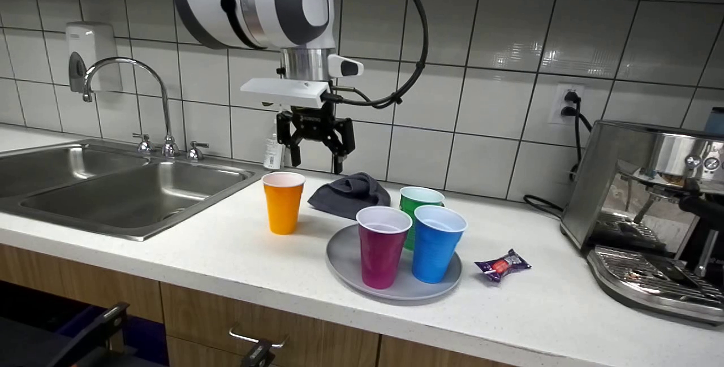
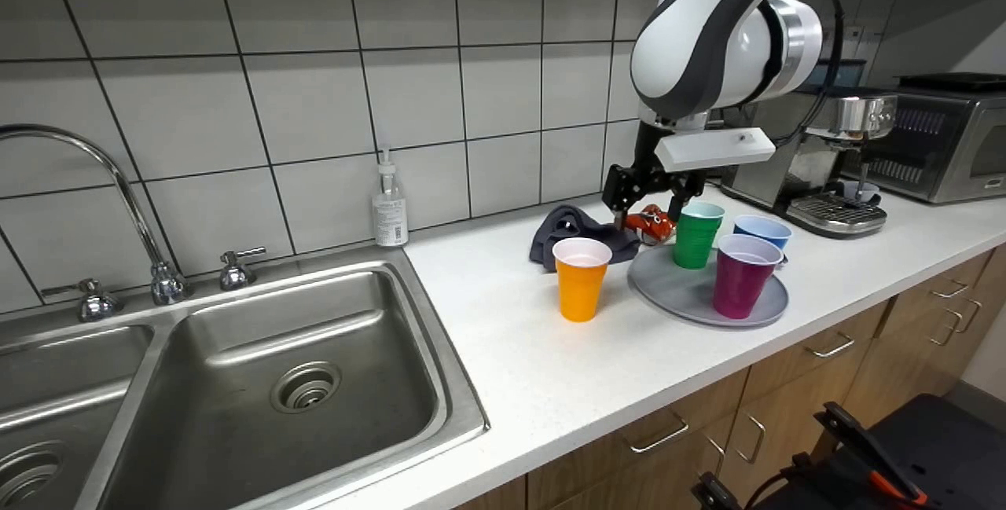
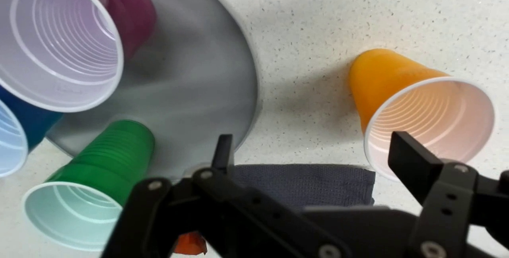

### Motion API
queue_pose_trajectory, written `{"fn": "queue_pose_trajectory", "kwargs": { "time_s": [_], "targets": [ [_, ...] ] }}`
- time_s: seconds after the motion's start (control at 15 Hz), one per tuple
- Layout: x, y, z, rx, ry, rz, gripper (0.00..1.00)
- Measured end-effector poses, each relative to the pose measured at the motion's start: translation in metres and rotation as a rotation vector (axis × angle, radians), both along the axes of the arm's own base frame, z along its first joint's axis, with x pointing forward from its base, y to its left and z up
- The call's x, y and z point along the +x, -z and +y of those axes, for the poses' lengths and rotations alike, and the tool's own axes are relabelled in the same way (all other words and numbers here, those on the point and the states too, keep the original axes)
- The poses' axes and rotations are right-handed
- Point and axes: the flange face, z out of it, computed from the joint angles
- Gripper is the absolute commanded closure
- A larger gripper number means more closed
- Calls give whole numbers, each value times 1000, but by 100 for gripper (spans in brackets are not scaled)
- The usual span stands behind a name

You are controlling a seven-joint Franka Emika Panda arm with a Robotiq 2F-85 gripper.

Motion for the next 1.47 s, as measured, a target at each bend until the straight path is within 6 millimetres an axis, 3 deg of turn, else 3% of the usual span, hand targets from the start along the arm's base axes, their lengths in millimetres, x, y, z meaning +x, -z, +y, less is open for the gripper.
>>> {"fn": "queue_pose_trajectory", "kwargs": {
  "time_s": [0.73, 1.47],
  "targets": [
    [34, 17, 19, -5, -130, 13, 0],
    [53, 44, 34, -16, -395, 18, 0]
  ]
}}
